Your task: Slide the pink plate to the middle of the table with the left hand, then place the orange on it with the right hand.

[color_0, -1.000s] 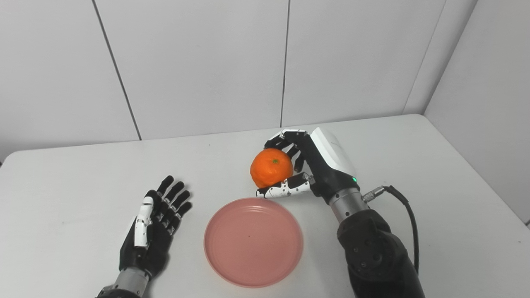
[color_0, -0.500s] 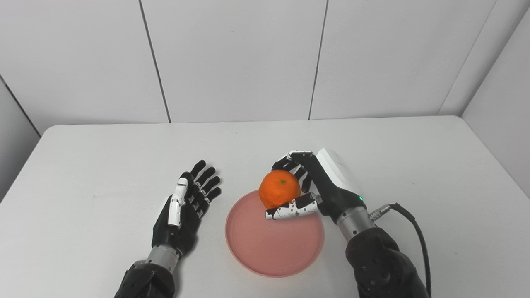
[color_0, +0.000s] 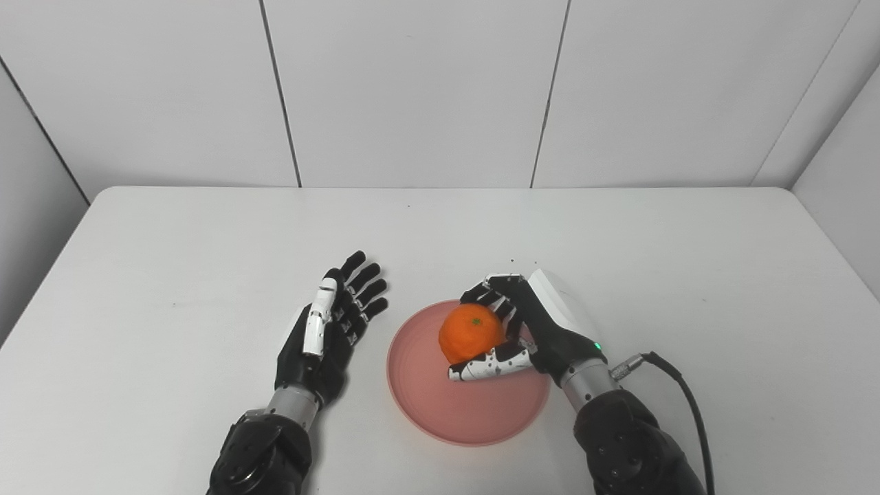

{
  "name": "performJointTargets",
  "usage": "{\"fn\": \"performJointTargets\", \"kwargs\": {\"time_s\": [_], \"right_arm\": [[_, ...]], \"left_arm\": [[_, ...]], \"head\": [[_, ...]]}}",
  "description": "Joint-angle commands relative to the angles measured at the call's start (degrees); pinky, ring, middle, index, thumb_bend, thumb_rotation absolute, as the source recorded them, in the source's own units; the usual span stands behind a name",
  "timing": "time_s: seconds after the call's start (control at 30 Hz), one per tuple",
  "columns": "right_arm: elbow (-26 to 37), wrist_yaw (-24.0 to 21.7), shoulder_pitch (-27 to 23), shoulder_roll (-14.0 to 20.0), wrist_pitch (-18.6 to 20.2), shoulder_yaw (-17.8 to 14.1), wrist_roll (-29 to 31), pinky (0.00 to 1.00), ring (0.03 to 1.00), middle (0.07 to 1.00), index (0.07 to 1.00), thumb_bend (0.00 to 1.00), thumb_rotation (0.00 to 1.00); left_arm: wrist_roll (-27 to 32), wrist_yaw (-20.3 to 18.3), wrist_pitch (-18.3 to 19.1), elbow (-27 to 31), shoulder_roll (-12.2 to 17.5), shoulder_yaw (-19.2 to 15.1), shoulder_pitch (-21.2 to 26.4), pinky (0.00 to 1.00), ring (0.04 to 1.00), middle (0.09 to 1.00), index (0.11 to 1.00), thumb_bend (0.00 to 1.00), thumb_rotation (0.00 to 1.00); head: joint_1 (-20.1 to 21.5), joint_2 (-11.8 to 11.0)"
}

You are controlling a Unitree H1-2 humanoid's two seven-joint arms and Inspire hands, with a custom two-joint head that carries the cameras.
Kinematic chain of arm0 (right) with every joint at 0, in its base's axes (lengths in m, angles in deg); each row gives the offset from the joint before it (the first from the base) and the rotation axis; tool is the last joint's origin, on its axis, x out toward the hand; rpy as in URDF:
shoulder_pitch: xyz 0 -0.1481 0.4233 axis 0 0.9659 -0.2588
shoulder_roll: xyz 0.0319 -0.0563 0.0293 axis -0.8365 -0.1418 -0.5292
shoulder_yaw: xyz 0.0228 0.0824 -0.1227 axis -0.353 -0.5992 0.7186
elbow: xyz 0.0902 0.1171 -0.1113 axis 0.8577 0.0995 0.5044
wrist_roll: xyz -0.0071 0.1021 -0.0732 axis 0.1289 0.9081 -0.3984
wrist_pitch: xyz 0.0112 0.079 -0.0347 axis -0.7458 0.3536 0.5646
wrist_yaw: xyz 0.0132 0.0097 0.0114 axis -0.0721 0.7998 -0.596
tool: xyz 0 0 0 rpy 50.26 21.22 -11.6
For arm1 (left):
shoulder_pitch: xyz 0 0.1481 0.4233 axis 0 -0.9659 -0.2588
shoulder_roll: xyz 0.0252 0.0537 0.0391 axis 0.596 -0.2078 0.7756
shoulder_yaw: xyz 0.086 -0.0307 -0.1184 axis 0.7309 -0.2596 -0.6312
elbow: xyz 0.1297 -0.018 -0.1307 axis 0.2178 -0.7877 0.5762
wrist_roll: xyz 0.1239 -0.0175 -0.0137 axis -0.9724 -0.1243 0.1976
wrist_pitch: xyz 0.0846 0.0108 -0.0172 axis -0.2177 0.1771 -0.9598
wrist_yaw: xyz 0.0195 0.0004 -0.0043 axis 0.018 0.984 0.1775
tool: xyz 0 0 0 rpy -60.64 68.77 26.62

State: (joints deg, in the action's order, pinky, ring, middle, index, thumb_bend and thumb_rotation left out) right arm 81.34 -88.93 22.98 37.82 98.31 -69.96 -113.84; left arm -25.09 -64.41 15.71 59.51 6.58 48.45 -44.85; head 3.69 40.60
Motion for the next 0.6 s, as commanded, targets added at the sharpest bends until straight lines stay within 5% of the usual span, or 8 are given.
{"fn": "performJointTargets", "kwargs": {"time_s": [0.0, 0.57], "right_arm": [[0.45, 2.02, -1.1, -0.07, -2.79, 0.58, 0.24, 0.31, 0.393, 0.476, 0.486, 0.52, 0.13], [-6.07, 7.04, -0.92, 1.1, -6.09, 5.42, -1.56, 0.26, 0.352, 0.461, 0.488, 0.52, 0.13]], "left_arm": [[-0.49, 0.62, 1.6, 0.12, -0.66, 0.38, -0.28, 0.9, 0.906, 0.916, 0.904, 0.36, 1.0], [-0.81, 1.02, 0.73, -0.23, -0.87, 0.47, -0.36, 0.9, 0.902, 0.912, 0.902, 0.37, 1.0]], "head": [[-0.14, 0.11], [-0.69, 0.41]]}}
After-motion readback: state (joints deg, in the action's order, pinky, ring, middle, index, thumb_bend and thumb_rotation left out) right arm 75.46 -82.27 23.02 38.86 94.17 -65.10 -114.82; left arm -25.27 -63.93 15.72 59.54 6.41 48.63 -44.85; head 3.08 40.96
